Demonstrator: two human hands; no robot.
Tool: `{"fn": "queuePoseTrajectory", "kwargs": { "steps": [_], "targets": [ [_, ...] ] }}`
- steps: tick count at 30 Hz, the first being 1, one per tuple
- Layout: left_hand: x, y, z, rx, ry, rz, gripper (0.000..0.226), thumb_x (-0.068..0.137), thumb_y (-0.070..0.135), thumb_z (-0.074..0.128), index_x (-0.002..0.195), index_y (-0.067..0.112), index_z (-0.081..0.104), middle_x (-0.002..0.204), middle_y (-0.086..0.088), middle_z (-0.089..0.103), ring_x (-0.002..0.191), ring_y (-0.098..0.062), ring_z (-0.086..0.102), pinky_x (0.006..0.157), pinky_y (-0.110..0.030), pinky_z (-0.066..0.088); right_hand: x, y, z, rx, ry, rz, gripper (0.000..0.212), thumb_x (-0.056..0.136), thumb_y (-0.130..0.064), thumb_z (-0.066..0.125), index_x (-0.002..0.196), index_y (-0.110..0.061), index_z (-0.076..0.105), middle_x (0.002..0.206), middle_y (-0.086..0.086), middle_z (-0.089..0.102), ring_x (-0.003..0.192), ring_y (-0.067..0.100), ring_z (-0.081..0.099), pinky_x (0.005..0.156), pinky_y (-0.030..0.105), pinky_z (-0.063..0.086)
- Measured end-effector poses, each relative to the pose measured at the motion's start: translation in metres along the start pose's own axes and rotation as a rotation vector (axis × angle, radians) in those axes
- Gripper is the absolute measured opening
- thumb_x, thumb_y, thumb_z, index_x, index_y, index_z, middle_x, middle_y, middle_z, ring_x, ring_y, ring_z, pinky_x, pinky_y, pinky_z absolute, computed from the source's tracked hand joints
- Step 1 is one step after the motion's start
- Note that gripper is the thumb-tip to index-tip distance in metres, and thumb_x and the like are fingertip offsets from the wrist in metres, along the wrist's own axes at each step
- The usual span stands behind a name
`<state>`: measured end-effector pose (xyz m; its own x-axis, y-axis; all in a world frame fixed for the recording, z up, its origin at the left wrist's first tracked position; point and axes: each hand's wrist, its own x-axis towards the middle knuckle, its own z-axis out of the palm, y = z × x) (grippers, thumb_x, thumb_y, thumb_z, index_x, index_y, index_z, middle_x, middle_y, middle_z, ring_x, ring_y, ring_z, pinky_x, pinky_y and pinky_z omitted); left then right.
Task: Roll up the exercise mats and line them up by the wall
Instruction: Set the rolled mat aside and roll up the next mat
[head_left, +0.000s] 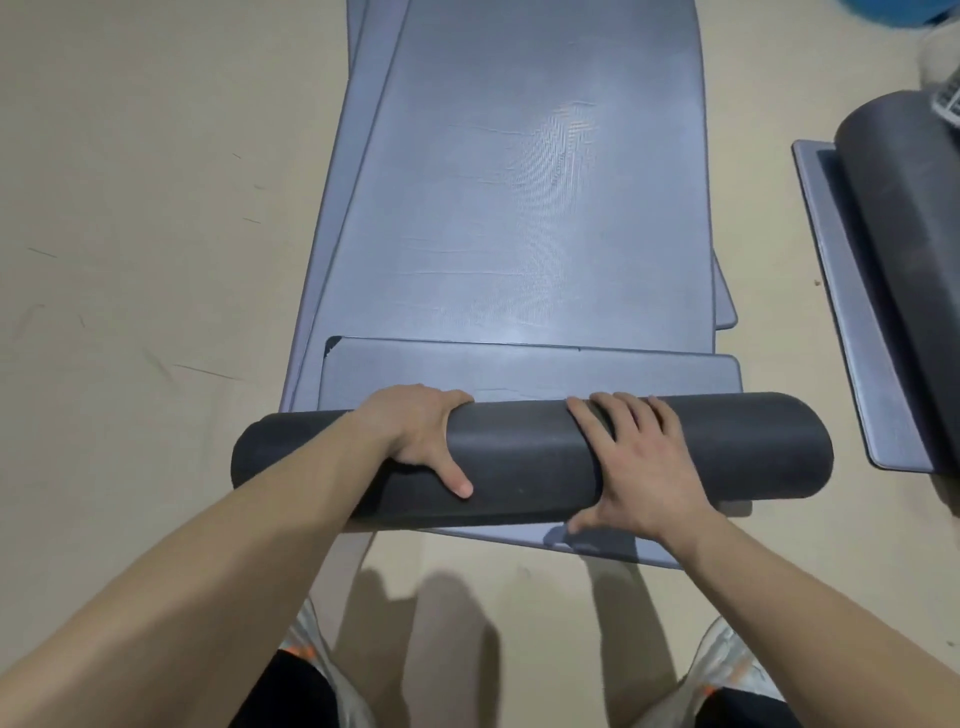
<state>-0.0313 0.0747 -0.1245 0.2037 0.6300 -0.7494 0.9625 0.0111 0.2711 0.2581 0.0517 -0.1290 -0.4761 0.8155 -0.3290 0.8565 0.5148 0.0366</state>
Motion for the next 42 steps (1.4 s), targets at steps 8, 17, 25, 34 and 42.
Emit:
{"fn": "queuePoseTrajectory", "kwargs": {
  "steps": [8,17,25,34,42],
  "targets": [
    [-0.001,0.002,0.034,0.255,0.404,-0.058,0.143,0.050,0.097,0.057,0.161,0.030,-0.003,0.169,-0.006,0.014,0.153,-0.033,0.016,0.123,-0.055,0.014,0.076,0.034,-0.035,0.116,-0.195,-0.025,0.145,0.038,-0.100,0.059,0.160,-0.034,0.015,0.156,0.001,0.035,0.144,0.027,0.031,0.121,0.048,0.020],
    [0.047,-0.015,-0.037,0.028,0.121,-0.044,0.141,0.041,0.096,0.069,0.159,0.038,0.017,0.138,0.003,0.054,0.123,-0.028,0.055,0.104,-0.046,0.046,0.088,0.023,0.011,-0.088,0.086,-0.151,0.142,0.038,-0.077,0.084,0.155,-0.018,0.029,0.153,0.018,0.041,0.140,0.043,0.041,0.111,0.068,0.030],
    [0.037,0.064,0.011,-0.214,0.198,-0.199,0.115,0.040,0.096,0.066,0.130,0.027,0.043,0.112,0.006,0.062,0.101,-0.025,0.061,0.085,-0.040,0.051,0.076,0.069,0.001,-0.208,0.036,0.030,0.115,0.080,-0.036,0.081,0.160,-0.043,-0.001,0.167,0.019,0.011,0.151,0.048,0.015,0.115,0.070,0.018],
    [0.062,0.201,0.082,-0.917,0.182,-0.032,0.076,0.065,0.075,0.077,0.125,0.029,0.062,0.117,0.015,0.071,0.098,-0.009,0.067,0.079,-0.025,0.055,-0.015,0.095,0.024,1.186,0.208,0.853,0.033,0.101,-0.029,0.045,0.132,-0.031,0.058,0.128,-0.002,0.068,0.111,0.026,0.061,0.095,0.039,0.047],
    [0.115,0.273,0.075,-1.008,0.250,0.009,0.057,0.084,0.069,0.066,0.126,0.030,0.058,0.119,0.014,0.069,0.105,-0.015,0.067,0.083,-0.028,0.053,-0.003,0.175,0.035,1.132,0.192,0.770,0.074,0.075,-0.077,0.054,0.142,-0.050,0.040,0.133,-0.007,0.060,0.116,0.021,0.063,0.098,0.048,0.051]
  ]
}}
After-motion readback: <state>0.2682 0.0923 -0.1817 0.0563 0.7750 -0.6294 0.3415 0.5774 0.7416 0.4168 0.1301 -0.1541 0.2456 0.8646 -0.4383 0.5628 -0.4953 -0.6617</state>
